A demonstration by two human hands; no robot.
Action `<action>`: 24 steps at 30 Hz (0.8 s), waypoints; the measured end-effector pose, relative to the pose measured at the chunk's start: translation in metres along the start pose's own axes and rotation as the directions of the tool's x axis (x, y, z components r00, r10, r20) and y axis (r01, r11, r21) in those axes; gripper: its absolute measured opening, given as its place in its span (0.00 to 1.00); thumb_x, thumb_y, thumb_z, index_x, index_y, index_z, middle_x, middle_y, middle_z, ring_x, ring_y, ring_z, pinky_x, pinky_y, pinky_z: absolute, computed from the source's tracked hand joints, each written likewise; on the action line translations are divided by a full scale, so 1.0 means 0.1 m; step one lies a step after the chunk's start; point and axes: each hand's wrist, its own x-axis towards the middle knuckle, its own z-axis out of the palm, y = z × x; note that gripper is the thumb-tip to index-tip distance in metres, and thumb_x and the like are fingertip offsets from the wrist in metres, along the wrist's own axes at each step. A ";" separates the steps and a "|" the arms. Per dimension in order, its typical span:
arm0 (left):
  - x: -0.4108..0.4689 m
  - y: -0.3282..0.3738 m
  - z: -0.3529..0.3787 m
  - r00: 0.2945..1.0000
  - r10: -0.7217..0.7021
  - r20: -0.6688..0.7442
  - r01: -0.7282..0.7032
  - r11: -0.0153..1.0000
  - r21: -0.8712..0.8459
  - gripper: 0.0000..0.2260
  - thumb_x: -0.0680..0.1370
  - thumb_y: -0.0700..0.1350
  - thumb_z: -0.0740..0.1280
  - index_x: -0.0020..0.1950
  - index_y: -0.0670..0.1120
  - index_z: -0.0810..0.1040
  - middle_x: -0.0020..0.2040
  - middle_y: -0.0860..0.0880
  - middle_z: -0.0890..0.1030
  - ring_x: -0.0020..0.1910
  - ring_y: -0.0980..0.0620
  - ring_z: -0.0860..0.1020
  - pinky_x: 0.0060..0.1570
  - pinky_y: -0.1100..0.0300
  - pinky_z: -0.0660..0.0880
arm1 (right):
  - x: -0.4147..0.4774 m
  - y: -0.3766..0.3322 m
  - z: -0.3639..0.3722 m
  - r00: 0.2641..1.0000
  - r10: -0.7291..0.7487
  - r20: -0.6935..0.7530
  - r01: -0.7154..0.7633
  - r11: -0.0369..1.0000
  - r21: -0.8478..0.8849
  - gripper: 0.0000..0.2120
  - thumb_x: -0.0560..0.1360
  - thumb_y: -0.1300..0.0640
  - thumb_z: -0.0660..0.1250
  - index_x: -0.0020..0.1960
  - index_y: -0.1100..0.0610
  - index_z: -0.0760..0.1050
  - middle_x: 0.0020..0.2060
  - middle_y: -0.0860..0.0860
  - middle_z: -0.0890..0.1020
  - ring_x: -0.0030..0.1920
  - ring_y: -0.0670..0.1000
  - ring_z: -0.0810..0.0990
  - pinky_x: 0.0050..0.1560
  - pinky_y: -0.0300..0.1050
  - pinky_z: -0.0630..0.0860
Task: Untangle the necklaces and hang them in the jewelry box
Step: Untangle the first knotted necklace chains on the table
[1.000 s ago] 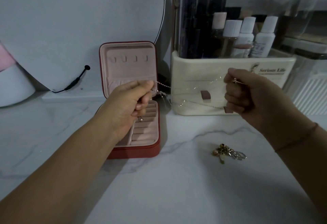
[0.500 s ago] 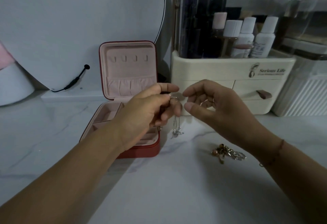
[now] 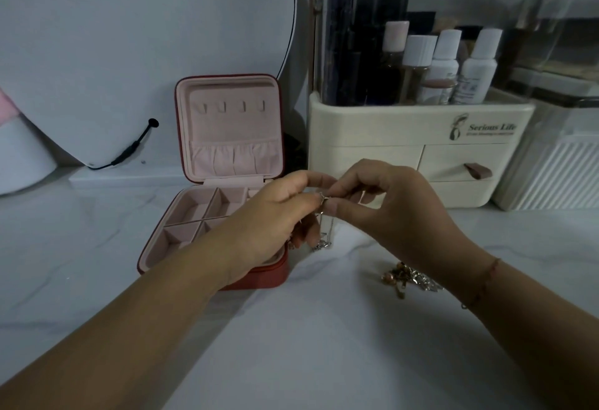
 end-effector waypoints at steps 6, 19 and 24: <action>-0.05 0.08 0.01 0.999 0.022 0.039 -0.022 1.000 -0.008 0.11 0.82 0.43 0.56 0.60 0.47 0.74 0.43 0.47 0.85 0.27 0.54 0.68 0.28 0.65 0.65 | 0.03 -0.01 -0.03 0.973 0.220 0.063 -0.229 0.925 0.303 0.04 0.74 0.58 0.68 0.41 0.57 0.79 0.35 0.53 0.82 0.38 0.53 0.78 0.43 0.46 0.76; -0.04 0.12 -0.03 0.991 -0.013 -0.134 -0.004 0.991 -0.131 0.06 0.76 0.43 0.66 0.47 0.42 0.81 0.26 0.47 0.76 0.20 0.57 0.59 0.23 0.64 0.55 | 0.07 0.05 -0.11 0.925 0.306 0.224 -0.370 0.599 0.710 0.09 0.69 0.55 0.68 0.43 0.61 0.77 0.36 0.53 0.81 0.39 0.48 0.78 0.43 0.38 0.77; -0.04 0.13 -0.02 0.981 -0.008 -0.195 -0.020 0.989 -0.144 0.07 0.76 0.43 0.66 0.46 0.41 0.80 0.23 0.48 0.74 0.19 0.57 0.61 0.21 0.66 0.57 | 0.07 0.04 -0.10 0.939 0.279 0.202 -0.337 0.621 0.707 0.08 0.69 0.55 0.67 0.43 0.60 0.76 0.36 0.53 0.82 0.39 0.48 0.80 0.44 0.39 0.78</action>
